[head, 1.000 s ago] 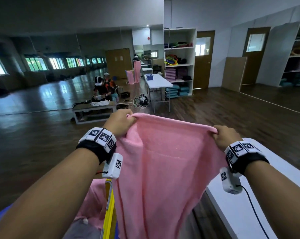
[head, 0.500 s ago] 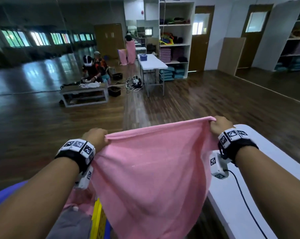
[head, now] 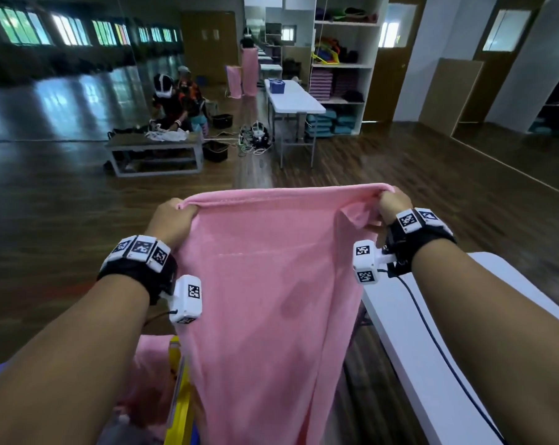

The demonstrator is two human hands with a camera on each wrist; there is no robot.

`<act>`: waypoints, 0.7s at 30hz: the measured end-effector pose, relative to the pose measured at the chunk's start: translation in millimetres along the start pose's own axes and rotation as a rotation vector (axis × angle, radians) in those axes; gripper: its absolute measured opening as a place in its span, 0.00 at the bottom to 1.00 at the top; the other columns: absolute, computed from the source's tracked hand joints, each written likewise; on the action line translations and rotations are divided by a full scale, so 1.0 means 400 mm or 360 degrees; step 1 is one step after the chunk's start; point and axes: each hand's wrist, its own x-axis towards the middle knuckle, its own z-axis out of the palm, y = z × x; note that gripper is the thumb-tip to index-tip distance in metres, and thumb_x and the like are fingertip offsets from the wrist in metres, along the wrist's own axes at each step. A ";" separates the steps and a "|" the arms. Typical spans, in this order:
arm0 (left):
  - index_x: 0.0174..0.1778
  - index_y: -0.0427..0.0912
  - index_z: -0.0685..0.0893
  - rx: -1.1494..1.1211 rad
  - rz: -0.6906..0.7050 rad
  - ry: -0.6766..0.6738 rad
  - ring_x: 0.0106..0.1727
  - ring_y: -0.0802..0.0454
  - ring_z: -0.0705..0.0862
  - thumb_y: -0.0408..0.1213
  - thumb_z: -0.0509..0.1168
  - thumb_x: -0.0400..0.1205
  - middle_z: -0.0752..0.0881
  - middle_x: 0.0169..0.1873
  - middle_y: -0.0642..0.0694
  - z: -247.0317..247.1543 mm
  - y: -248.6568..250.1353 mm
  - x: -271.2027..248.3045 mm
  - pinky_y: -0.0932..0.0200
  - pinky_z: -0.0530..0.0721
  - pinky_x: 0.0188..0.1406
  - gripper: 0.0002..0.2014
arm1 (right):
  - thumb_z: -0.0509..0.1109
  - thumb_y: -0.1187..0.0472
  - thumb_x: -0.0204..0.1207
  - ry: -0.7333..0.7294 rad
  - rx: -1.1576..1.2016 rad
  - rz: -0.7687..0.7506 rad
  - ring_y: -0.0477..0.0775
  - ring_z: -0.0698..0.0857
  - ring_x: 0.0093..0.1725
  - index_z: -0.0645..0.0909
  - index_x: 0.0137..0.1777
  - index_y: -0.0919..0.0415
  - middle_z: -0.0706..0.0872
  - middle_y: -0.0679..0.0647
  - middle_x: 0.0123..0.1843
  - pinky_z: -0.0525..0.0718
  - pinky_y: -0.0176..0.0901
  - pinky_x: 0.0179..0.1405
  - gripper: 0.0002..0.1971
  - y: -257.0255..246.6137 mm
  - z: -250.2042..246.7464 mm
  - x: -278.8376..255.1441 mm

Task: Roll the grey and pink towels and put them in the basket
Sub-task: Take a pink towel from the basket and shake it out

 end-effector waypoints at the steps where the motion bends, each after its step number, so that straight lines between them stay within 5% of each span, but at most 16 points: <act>1: 0.31 0.43 0.75 -0.0085 0.0013 0.0037 0.40 0.45 0.76 0.41 0.63 0.82 0.79 0.31 0.46 0.009 0.010 0.025 0.53 0.67 0.38 0.14 | 0.61 0.65 0.82 0.0004 0.0108 -0.0010 0.57 0.80 0.53 0.77 0.69 0.65 0.82 0.60 0.61 0.87 0.52 0.50 0.16 -0.012 0.010 0.030; 3: 0.30 0.43 0.72 -0.0212 0.0074 0.0107 0.37 0.47 0.74 0.43 0.64 0.82 0.77 0.29 0.47 0.029 0.036 0.074 0.52 0.69 0.38 0.16 | 0.57 0.62 0.84 0.0066 0.0220 -0.0060 0.60 0.81 0.58 0.71 0.74 0.65 0.78 0.62 0.70 0.86 0.55 0.57 0.20 -0.035 0.022 0.096; 7: 0.32 0.45 0.72 -0.0253 0.0296 0.0152 0.31 0.53 0.73 0.46 0.63 0.84 0.77 0.29 0.50 0.095 0.103 0.171 0.56 0.70 0.31 0.16 | 0.57 0.62 0.84 0.0197 0.0184 -0.0160 0.66 0.79 0.68 0.71 0.73 0.65 0.78 0.65 0.71 0.80 0.58 0.66 0.19 -0.077 0.023 0.277; 9: 0.35 0.45 0.75 -0.0246 0.0408 0.0134 0.29 0.59 0.75 0.47 0.63 0.85 0.80 0.30 0.52 0.139 0.147 0.220 0.64 0.71 0.26 0.15 | 0.59 0.65 0.83 0.0235 0.0040 -0.0196 0.66 0.81 0.65 0.76 0.68 0.68 0.82 0.67 0.66 0.82 0.54 0.60 0.16 -0.102 0.010 0.376; 13: 0.44 0.34 0.78 -0.0279 0.0504 0.0111 0.35 0.50 0.77 0.45 0.63 0.85 0.82 0.36 0.43 0.252 0.257 0.329 0.55 0.73 0.35 0.15 | 0.59 0.68 0.79 0.0236 -0.0226 -0.0310 0.64 0.86 0.52 0.82 0.51 0.73 0.83 0.67 0.44 0.73 0.48 0.40 0.11 -0.146 -0.034 0.594; 18: 0.41 0.40 0.80 -0.0304 0.0605 0.0053 0.31 0.62 0.77 0.48 0.64 0.85 0.82 0.33 0.52 0.381 0.421 0.490 0.59 0.75 0.33 0.14 | 0.56 0.68 0.81 0.0276 -0.0078 -0.0381 0.63 0.82 0.54 0.79 0.62 0.73 0.83 0.71 0.61 0.75 0.46 0.46 0.15 -0.198 -0.113 0.809; 21: 0.38 0.44 0.80 -0.0396 0.0709 -0.0084 0.29 0.66 0.76 0.48 0.64 0.84 0.82 0.30 0.58 0.462 0.536 0.569 0.69 0.74 0.29 0.13 | 0.56 0.72 0.77 0.0364 -0.0157 -0.0486 0.69 0.85 0.50 0.83 0.47 0.76 0.87 0.72 0.48 0.74 0.47 0.39 0.13 -0.226 -0.191 0.915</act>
